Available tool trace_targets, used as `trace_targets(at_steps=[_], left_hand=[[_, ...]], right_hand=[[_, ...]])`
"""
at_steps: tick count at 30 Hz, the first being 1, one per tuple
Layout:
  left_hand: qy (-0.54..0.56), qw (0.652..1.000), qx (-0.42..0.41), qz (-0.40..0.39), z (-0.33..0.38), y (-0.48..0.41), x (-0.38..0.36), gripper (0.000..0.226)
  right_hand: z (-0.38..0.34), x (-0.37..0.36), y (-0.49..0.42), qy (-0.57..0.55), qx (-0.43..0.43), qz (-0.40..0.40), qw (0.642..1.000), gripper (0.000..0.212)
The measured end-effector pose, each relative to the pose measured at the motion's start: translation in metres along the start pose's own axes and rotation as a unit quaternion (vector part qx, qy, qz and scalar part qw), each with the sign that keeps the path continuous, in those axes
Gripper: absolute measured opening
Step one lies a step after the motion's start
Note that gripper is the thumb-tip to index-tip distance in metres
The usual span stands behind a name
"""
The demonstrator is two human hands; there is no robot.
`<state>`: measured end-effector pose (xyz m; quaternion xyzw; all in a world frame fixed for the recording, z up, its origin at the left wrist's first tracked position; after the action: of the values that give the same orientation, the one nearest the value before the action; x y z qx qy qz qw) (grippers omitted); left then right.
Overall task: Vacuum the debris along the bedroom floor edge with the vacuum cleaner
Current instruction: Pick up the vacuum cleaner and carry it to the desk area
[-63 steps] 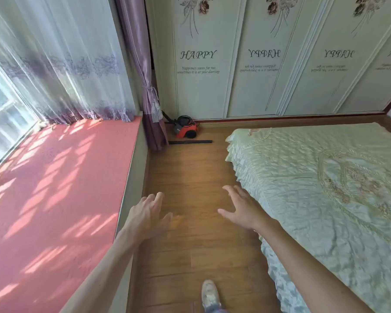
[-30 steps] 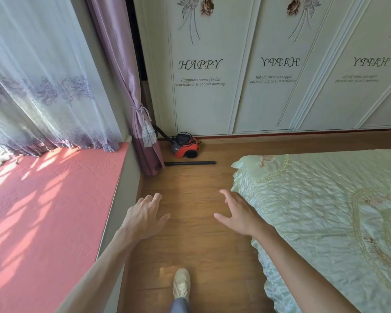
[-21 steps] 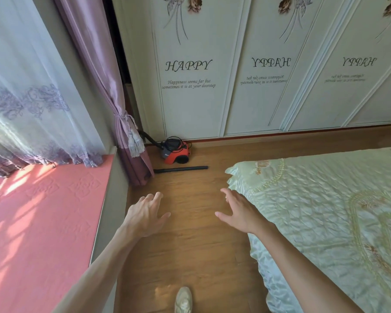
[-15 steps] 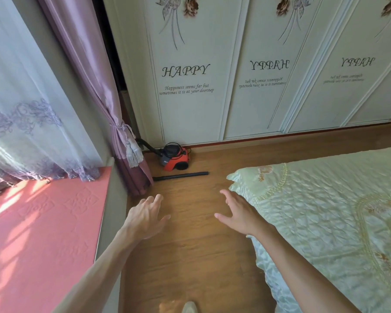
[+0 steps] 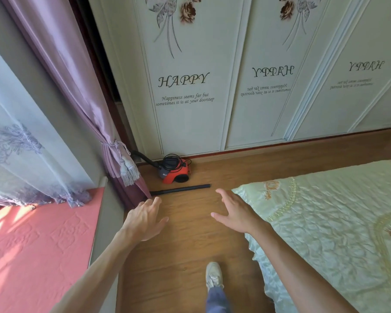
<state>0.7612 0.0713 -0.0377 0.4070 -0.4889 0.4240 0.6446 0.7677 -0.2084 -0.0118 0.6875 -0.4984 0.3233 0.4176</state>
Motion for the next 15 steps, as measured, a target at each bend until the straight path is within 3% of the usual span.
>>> trace_targets(at_steps=[15], left_hand=[[0.003, 1.000, 0.012, 0.004, -0.016, -0.222, 0.031, 0.062]], right_hand=[[0.053, 0.085, -0.210, 0.006, 0.004, -0.022, 1.000, 0.066]])
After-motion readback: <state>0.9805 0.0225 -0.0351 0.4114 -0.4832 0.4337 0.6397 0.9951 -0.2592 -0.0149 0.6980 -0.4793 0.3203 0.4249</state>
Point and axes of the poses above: each hand's wrist, its own y-axis away from the middle knuckle, its own x-axis out of the back of the hand, z = x × y, the point moved 2 cm from there along -y, towards the middle knuckle, and after that the axes turned 10 degrees about -x, right-handed, at the moved point
